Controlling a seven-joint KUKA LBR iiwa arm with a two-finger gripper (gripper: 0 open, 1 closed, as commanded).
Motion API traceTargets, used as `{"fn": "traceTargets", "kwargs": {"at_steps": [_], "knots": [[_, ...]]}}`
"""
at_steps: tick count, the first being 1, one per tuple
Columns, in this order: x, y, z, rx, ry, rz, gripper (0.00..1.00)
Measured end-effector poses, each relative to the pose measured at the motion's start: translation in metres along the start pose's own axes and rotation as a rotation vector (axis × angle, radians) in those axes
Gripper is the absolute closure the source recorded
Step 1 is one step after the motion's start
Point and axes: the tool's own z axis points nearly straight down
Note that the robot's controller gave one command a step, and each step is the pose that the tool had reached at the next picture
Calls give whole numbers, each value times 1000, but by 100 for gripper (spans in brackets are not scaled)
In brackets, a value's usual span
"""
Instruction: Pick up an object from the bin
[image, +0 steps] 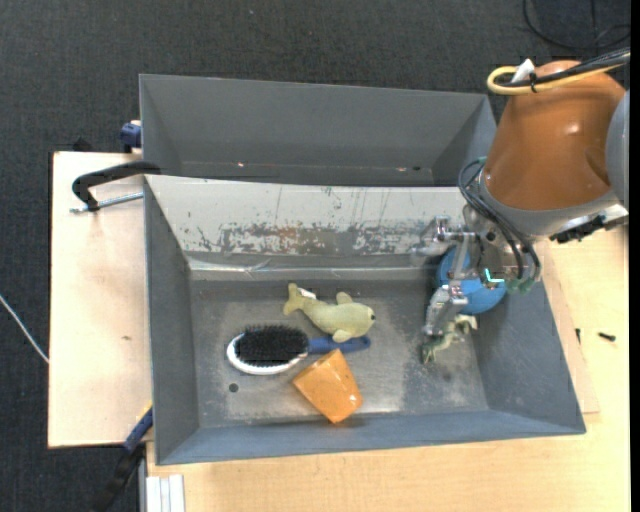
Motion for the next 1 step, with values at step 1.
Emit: {"fn": "traceTargets", "kwargs": {"at_steps": [1], "knots": [[-24, 79, 174, 0, -12, -68, 0]]}}
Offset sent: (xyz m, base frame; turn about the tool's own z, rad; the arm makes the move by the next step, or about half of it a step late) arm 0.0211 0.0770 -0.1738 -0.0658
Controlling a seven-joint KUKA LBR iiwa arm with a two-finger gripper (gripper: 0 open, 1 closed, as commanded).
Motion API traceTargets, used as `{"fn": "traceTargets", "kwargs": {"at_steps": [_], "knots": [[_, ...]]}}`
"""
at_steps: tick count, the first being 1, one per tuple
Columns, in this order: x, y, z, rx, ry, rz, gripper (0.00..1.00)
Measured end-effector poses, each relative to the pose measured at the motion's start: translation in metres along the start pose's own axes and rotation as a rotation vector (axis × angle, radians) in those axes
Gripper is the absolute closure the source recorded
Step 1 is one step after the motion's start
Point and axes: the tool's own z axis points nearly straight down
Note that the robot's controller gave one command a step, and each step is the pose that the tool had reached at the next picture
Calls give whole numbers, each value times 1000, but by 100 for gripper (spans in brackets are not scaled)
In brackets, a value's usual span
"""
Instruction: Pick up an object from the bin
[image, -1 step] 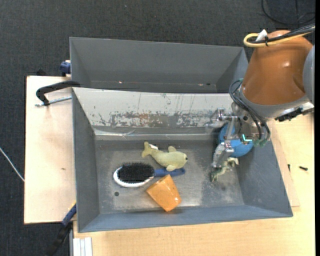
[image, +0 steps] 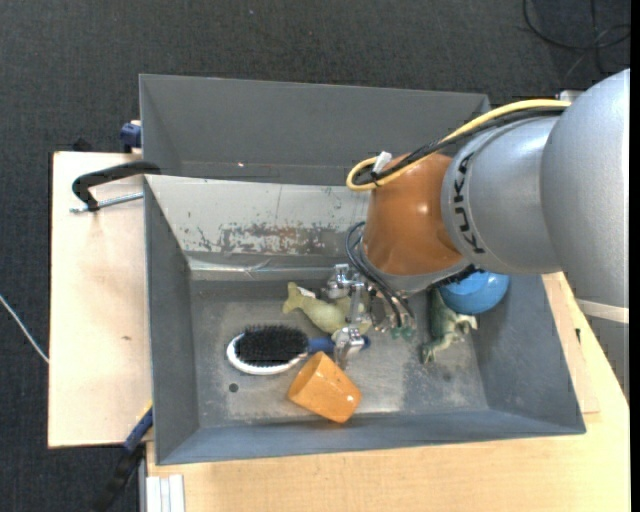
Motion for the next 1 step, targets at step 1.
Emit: {"fn": "traceTargets", "kwargs": {"at_steps": [1], "knots": [[-1, -1, -4, -1, -1, 2, 100]]}}
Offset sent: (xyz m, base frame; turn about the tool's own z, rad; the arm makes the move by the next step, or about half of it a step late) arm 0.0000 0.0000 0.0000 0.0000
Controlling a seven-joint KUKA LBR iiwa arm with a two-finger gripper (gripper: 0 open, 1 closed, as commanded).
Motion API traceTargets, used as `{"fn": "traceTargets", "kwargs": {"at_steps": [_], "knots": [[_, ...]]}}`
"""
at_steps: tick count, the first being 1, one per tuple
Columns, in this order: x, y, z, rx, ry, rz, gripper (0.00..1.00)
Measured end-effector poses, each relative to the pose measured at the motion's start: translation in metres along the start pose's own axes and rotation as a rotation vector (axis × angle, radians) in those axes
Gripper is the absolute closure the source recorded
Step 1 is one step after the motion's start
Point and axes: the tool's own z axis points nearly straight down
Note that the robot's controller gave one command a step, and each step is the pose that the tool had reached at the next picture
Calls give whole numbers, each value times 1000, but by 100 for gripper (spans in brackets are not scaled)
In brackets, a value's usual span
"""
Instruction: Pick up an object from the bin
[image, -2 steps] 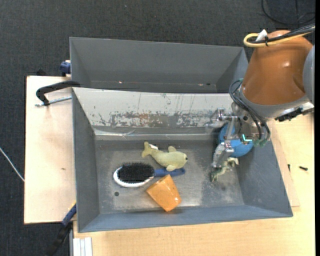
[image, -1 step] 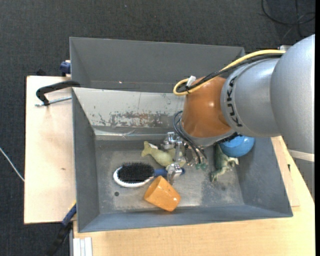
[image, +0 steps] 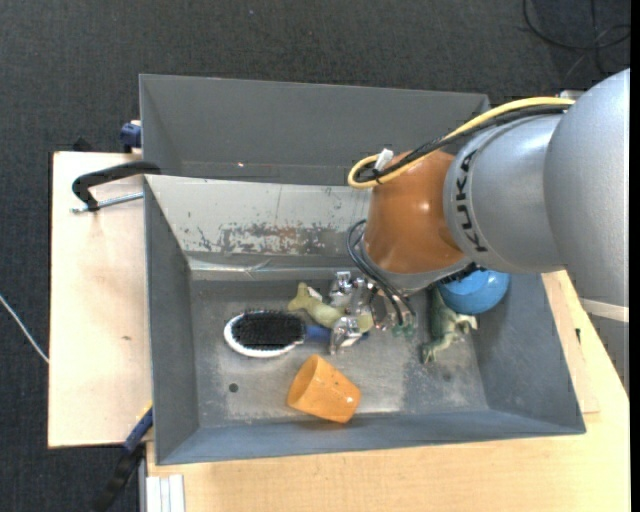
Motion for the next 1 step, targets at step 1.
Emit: {"fn": "traceTargets", "kwargs": {"at_steps": [1], "knots": [[-22, 7, -132, 1, -4, -214, 100]]}}
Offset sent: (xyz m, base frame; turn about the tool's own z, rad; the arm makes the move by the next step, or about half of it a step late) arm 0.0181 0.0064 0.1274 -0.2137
